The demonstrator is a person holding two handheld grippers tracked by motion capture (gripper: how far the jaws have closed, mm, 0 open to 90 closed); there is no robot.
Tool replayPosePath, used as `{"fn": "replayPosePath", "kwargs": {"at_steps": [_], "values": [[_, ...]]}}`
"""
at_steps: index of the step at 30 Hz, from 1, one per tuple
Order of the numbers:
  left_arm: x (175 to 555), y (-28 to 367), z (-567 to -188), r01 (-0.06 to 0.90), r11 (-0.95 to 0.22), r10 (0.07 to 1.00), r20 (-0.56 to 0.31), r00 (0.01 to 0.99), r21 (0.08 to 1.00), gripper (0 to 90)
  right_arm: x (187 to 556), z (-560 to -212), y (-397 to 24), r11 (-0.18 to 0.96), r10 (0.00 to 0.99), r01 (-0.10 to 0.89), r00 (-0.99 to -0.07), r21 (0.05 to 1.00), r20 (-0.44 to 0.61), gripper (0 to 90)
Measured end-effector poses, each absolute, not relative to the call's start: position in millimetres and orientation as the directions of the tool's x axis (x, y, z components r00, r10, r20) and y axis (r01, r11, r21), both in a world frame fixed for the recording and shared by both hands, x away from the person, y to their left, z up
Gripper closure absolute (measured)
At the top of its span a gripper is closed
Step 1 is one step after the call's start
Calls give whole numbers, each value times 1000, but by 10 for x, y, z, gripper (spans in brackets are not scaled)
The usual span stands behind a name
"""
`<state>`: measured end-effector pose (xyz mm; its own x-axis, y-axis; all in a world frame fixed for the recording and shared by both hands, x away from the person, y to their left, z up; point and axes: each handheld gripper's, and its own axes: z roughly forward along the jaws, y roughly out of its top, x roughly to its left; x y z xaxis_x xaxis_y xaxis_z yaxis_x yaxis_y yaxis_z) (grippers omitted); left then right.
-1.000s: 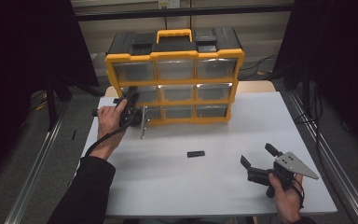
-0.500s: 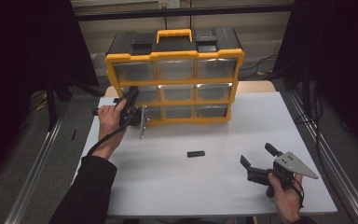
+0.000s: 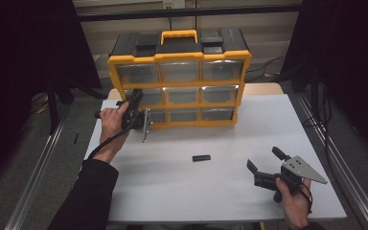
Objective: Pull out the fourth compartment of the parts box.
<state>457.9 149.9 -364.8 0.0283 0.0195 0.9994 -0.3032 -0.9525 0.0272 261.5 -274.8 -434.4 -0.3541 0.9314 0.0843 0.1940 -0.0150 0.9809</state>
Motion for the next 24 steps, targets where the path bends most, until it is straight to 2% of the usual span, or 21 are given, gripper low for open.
{"fn": "replayPosePath", "kwargs": {"at_steps": [24], "values": [[4518, 1509, -3653, -307, -951, 22, 999, 27, 29, 792, 2603, -4353, -2756, 11, 918, 169, -394, 986, 57, 0]]}}
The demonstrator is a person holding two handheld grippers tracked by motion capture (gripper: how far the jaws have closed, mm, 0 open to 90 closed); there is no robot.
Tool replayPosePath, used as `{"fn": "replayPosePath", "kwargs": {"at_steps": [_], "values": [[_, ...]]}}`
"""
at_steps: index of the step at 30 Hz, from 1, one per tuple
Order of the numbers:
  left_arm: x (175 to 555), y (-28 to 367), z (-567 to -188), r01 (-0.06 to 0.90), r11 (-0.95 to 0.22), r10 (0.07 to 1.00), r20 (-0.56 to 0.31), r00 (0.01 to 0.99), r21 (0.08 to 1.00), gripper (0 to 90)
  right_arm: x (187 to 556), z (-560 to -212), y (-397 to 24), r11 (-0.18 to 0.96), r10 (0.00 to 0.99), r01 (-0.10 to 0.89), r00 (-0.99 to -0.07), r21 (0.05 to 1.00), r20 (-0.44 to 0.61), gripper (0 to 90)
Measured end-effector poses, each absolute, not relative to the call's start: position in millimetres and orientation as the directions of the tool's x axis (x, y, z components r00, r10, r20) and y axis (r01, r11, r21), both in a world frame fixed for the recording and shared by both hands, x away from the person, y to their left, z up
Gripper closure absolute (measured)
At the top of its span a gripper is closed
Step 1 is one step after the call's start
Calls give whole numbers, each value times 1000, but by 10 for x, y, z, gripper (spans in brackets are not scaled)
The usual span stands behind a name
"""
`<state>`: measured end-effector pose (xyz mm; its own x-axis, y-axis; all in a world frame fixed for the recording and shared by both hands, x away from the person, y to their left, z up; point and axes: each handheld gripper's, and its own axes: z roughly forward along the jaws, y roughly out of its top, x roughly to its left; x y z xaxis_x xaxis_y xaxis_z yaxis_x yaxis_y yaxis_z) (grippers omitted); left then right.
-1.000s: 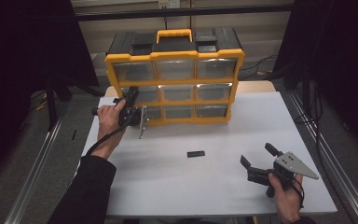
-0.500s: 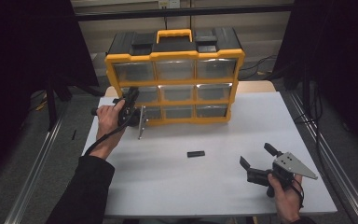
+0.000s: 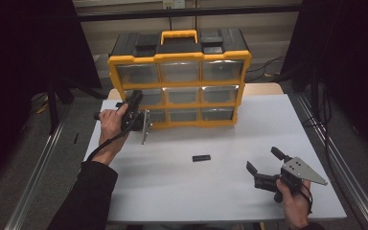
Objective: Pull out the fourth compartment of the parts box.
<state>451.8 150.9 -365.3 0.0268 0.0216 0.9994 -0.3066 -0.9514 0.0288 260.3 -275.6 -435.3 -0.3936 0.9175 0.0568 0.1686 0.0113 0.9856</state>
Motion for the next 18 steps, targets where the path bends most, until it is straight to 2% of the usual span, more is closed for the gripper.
{"fn": "replayPosePath", "kwargs": {"at_steps": [18], "values": [[4459, 1532, -3619, -317, -948, 12, 999, 30, 21, 798, 2602, -4354, -2748, 14, 916, 162, -397, 987, 52, 0]]}}
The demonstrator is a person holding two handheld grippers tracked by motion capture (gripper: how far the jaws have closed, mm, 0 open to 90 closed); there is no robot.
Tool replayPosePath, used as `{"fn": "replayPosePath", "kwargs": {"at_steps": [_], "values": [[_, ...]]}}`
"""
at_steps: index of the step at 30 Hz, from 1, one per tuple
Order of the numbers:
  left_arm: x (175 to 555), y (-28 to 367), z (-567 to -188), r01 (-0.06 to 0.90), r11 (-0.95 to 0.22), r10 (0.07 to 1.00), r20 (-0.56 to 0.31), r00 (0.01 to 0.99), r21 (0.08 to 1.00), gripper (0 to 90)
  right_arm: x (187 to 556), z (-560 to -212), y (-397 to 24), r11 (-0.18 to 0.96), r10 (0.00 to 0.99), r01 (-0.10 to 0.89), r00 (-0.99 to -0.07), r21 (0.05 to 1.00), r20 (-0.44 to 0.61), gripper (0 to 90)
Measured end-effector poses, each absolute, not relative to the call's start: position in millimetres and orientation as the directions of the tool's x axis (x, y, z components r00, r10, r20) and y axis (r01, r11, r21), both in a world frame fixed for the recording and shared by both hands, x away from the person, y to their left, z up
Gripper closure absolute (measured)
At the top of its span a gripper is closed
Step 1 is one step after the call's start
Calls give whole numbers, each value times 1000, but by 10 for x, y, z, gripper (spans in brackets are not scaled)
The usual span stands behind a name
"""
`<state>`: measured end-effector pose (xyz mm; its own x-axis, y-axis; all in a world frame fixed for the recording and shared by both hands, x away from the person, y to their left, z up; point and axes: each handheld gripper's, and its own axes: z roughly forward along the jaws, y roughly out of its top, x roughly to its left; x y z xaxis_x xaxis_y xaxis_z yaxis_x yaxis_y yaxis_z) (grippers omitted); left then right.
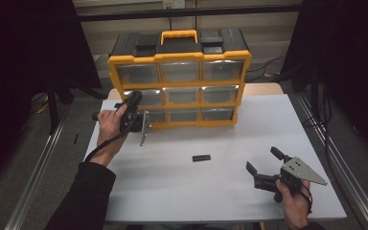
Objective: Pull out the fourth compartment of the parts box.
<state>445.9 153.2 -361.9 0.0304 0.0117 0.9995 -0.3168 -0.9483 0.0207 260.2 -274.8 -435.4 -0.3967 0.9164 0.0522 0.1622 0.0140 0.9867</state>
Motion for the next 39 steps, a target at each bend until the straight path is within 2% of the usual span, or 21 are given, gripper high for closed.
{"fn": "replayPosePath", "kwargs": {"at_steps": [39], "values": [[4247, 1581, -3643, -344, -939, 14, 1000, 7, 15, 798, 2600, -4351, -2748, 19, 918, 162, -394, 987, 47, 0]]}}
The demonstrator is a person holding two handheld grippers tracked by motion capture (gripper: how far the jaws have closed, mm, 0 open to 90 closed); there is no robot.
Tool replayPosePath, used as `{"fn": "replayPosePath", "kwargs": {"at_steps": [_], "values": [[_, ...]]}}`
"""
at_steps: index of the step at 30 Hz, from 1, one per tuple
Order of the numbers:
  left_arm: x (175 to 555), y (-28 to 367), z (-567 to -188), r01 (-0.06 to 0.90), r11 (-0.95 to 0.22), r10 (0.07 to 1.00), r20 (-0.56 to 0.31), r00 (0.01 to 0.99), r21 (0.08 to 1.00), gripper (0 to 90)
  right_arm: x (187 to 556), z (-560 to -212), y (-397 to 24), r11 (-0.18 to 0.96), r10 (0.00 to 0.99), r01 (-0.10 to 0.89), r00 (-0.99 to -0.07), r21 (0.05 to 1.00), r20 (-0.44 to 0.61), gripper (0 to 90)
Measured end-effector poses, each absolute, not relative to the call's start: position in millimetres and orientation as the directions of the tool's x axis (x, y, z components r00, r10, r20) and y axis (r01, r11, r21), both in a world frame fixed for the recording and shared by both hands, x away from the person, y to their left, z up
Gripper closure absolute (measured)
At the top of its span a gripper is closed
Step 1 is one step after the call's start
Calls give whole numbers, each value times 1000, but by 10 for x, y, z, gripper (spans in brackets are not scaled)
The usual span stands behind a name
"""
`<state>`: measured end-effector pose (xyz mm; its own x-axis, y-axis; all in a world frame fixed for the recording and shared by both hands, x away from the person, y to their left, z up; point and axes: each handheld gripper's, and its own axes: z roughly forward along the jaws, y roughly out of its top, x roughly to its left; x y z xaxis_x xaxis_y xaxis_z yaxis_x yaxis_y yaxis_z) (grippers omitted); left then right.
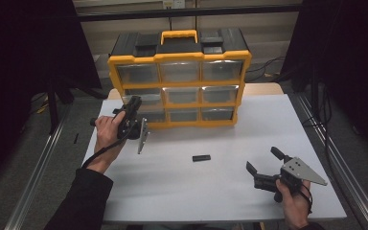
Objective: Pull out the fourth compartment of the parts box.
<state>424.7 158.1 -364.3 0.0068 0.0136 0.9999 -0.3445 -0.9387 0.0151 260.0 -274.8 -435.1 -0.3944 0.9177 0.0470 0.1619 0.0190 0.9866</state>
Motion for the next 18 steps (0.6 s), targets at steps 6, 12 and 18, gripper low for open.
{"fn": "replayPosePath", "kwargs": {"at_steps": [6, 12, 18], "values": [[4235, 1592, -3645, -349, -937, 11, 1000, 11, 14, 797, 2602, -4352, -2748, 20, 917, 161, -397, 987, 46, 0], [4208, 1588, -3654, -347, -938, 16, 1000, 12, 19, 796, 2604, -4353, -2746, 17, 917, 162, -396, 987, 49, 0], [4172, 1600, -3655, -351, -936, 28, 1000, 15, 31, 794, 2601, -4352, -2750, 21, 917, 161, -396, 987, 45, 0]]}}
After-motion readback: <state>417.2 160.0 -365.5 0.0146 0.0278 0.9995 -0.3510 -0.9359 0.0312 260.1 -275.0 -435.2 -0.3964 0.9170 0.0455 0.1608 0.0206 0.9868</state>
